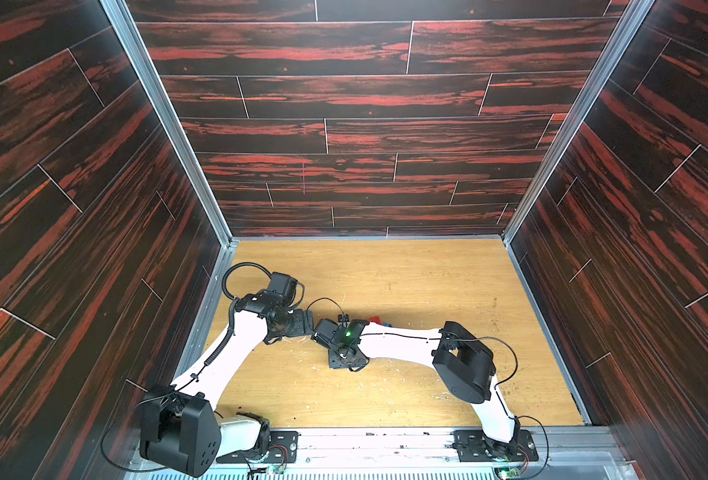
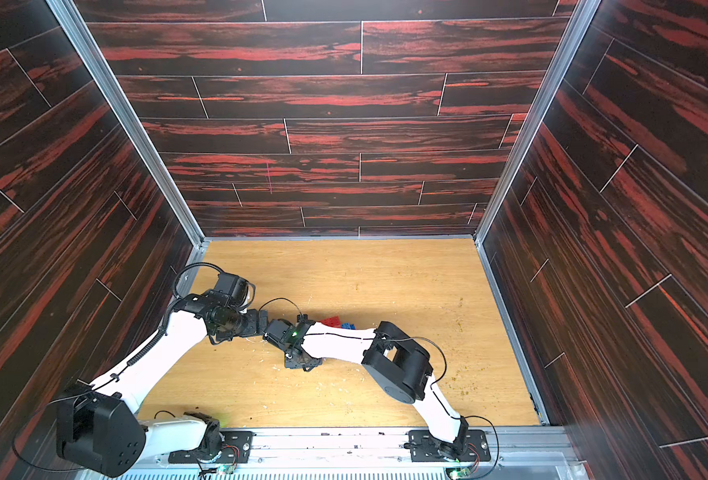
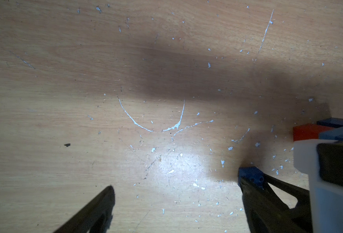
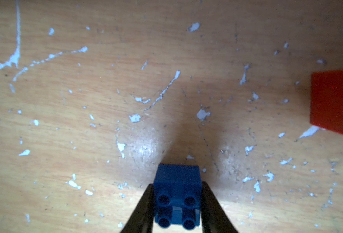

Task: Assemble a giraffe with lego
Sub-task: Pick up the lego brick from the center of the board.

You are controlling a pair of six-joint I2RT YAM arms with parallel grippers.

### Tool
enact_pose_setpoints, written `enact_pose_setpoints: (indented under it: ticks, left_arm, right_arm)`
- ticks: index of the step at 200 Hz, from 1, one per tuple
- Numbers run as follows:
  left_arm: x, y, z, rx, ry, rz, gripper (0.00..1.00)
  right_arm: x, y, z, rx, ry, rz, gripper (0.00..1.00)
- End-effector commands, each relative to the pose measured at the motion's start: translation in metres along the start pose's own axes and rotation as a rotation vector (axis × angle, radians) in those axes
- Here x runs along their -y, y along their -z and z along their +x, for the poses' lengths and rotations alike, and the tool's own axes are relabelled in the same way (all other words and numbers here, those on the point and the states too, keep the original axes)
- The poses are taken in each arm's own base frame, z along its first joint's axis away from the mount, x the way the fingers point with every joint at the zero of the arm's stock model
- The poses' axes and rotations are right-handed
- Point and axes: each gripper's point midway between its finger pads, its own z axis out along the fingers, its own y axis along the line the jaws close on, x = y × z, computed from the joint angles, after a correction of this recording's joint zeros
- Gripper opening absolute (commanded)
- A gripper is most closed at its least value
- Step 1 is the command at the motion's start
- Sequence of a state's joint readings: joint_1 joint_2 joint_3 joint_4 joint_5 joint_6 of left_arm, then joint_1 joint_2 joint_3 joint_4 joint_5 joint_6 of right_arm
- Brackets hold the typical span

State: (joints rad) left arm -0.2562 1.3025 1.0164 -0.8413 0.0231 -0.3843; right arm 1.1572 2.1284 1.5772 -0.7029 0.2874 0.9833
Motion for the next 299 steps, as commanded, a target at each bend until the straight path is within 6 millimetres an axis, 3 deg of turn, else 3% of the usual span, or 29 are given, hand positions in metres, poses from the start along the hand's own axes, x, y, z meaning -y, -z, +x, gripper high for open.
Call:
enact_pose_setpoints:
  ticks: [1,20,43,70,173,253,299]
  left_arm:
    - [-0.002,-0.001,0.004,-0.020,-0.005,-0.003,1.00]
    - [-0.001,-0.001,0.004,-0.024,-0.008,0.003,1.00]
    - [-0.001,-0.001,0.004,-0.025,-0.007,0.004,1.00]
    - [-0.001,-0.001,0.004,-0.025,-0.007,0.005,1.00]
    - [-0.001,-0.001,0.005,-0.025,-0.009,0.006,1.00]
    - [0.001,-0.002,0.004,-0.026,-0.007,0.015,1.00]
    - [0.002,-0.003,0.004,-0.033,-0.005,0.017,1.00]
  right_arm:
    - [0.013,-0.009,0.007,-0.033,0.014,0.040,0.34]
    - [0.013,-0.010,0.007,-0.040,0.020,0.043,0.36]
    - [0.013,-0.010,0.007,-0.041,0.028,0.041,0.49]
    - [0.014,-0.011,0.005,-0.043,0.031,0.041,0.50]
    - [0.016,-0.010,0.007,-0.053,0.055,0.050,0.26]
    - [0.029,0.067,-0.011,-0.004,0.263,0.029,0.20]
    - [0.031,0.115,-0.023,0.000,0.291,-0.062,0.20]
